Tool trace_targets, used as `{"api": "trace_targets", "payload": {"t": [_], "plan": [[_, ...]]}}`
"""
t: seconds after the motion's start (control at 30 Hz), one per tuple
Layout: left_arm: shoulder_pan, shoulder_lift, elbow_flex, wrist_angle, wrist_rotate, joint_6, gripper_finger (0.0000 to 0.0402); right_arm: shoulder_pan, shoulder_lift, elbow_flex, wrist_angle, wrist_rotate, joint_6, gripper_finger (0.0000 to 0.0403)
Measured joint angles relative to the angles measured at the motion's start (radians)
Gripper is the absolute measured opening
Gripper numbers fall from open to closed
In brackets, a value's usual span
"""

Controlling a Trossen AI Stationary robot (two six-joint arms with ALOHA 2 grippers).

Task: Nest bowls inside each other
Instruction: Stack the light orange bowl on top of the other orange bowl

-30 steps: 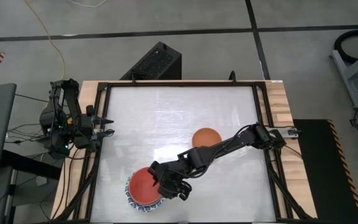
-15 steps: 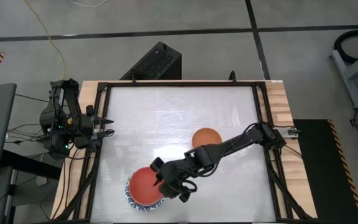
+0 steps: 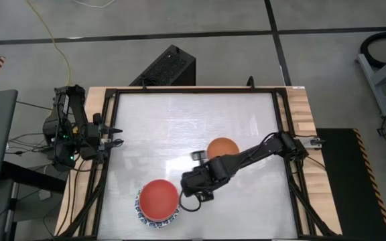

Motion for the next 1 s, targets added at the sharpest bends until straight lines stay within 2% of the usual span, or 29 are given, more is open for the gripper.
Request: {"api": "trace_targets", "payload": {"t": [0.1,0.2,0.33,0.47,0.57,0.67,0.87,1.0], "plan": [[0.000,0.000,0.000,0.000,0.000,0.000,0.0187,-0.009,0.000,0.000,-0.222,-0.001,0.276,0.0044],[0.000,0.000,0.000,0.000,0.000,0.000,0.0187,-0.016,0.000,-0.001,-0.383,-0.001,0.425,0.0062],[0.000,0.000,0.000,0.000,0.000,0.000,0.0187,-0.014,-0.008,-0.022,-0.359,-0.003,0.372,0.0107],[0.000,0.000,0.000,0.000,0.000,0.000,0.0187,-0.061,-0.025,-0.089,-0.379,-0.016,0.361,0.0171],[0.000,0.000,0.000,0.000,0.000,0.000,0.0187,-0.106,-0.076,-0.193,-0.293,-0.083,0.327,0.0219],[0.000,0.000,0.000,0.000,0.001,0.000,0.0187,-0.128,-0.167,-0.303,-0.175,-0.126,0.342,0.0248],[0.000,0.000,0.000,0.000,0.003,0.000,0.0187,-0.130,-0.324,-0.552,0.060,-0.134,0.435,0.0255],[0.000,0.000,0.000,0.000,0.003,0.000,0.0187,-0.131,-0.374,-0.688,0.172,-0.134,0.498,0.0255]]}}
